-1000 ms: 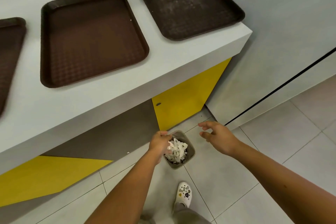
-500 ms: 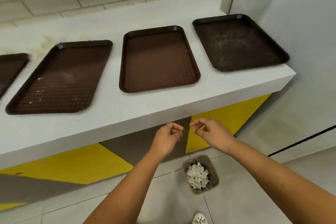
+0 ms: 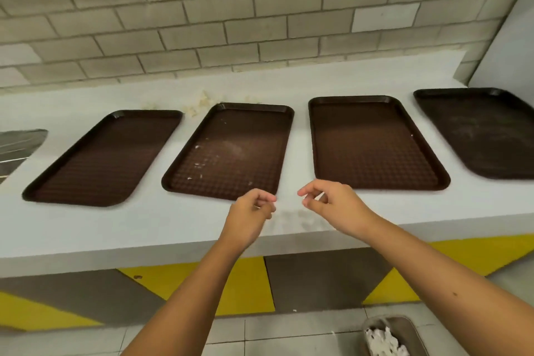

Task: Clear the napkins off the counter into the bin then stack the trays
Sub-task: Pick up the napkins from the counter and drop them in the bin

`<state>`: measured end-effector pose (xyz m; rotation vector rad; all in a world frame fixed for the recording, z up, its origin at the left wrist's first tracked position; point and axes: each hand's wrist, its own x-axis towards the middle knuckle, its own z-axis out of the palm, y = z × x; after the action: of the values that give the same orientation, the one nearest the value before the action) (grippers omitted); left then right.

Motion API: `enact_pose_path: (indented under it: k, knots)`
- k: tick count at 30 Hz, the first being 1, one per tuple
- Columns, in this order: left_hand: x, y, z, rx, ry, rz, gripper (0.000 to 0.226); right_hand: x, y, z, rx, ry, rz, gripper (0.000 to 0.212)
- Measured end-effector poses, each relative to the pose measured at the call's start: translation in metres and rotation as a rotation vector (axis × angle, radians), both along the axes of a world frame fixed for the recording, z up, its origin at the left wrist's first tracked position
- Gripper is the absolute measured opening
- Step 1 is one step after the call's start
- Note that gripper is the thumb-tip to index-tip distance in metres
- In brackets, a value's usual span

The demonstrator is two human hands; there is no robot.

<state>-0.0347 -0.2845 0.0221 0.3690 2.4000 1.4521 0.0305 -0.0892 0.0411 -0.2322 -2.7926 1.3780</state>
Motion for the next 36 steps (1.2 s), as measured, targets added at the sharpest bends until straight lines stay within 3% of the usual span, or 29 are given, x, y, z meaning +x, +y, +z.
enact_pose_path:
  k: [10,25,36]
  knots:
    - [-0.099,-0.119,0.027,-0.017,0.068,0.114,0.013,-0.105,-0.105,0.014,0.040,0.127,0.038,0.019]
    - [-0.236,-0.208,0.031,-0.105,0.111,0.369,0.013,-0.287,-0.152,0.021,0.060,0.108,0.268,0.019]
    - [-0.368,-0.249,0.014,-0.245,0.137,0.260,0.035,-0.386,-0.201,0.016,0.016,0.074,0.179,0.021]
